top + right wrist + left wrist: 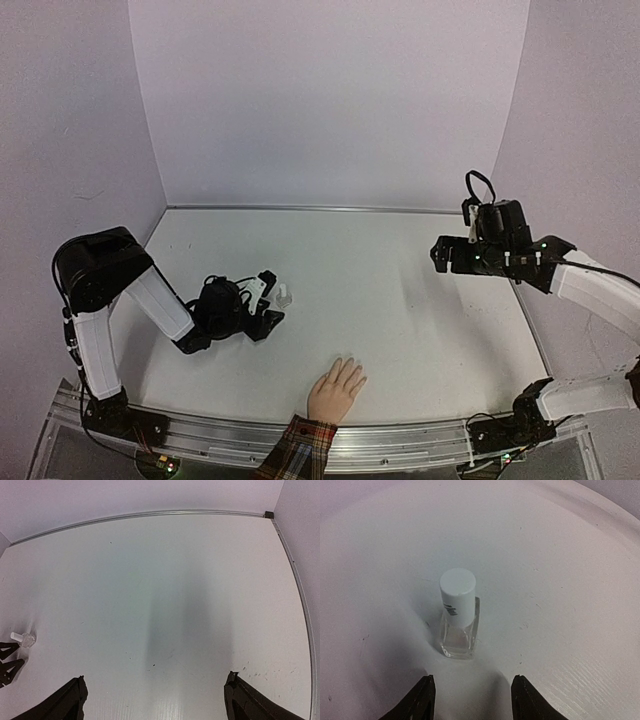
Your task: Paint the nails
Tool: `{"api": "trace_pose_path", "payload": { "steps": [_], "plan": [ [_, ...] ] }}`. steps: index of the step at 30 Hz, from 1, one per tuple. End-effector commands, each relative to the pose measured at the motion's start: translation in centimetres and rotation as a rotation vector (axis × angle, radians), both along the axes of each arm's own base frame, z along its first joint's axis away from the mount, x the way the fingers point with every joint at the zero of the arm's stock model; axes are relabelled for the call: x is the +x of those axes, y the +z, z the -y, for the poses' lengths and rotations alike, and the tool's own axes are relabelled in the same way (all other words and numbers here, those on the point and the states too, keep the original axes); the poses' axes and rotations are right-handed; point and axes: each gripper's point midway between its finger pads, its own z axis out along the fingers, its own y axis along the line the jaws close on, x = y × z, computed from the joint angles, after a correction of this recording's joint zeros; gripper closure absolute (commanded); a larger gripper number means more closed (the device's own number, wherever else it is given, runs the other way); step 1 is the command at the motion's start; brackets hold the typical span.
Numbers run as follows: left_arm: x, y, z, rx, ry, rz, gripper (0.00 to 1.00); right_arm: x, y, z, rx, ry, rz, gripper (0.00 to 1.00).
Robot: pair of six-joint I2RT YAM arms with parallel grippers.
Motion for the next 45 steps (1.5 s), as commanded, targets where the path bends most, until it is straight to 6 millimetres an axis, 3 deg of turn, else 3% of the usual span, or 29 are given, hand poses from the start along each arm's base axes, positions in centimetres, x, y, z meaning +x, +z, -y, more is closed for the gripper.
{"api": "trace_pose_path", "payload": {
  "steps": [1,13,21,27,31,34,41,45],
  "plan": [
    [1.8,2.3,1.6,-0.055,-0.026,0.173,0.51,0.1,1.2,-0.2,0.025,-0.003,0.041,0.02],
    [3.3,1.3,2.7,-0.086,-0.025,0.222,0.60,0.0,2.0,-0.3,0.033,0.011,0.057,0.02],
    [3.3,1.0,2.7,-0.081,-0.031,0.236,0.65,-0.1,2.0,-0.4,0.031,0.016,0.054,0.02],
    [3.6,1.5,2.6,-0.083,-0.011,0.240,0.84,0.1,1.8,-0.6,0.037,0.020,0.041,0.02],
    [3.5,2.9,2.5,-0.089,-0.012,0.245,0.96,0.1,1.7,-0.9,0.042,0.029,0.034,0.02],
    [2.4,5.2,3.3,-0.137,-0.069,0.192,1.00,-0.1,1.8,-1.9,0.048,0.093,0.026,0.02],
    [-0.7,10.2,7.8,-0.244,-0.262,-0.212,1.00,-0.7,2.8,-6.6,0.115,0.329,-0.005,0.02],
    [-2.7,12.6,9.2,-0.321,-0.358,-0.336,1.00,-1.1,3.9,-10.8,0.200,0.427,-0.050,0.03]
  ]
}}
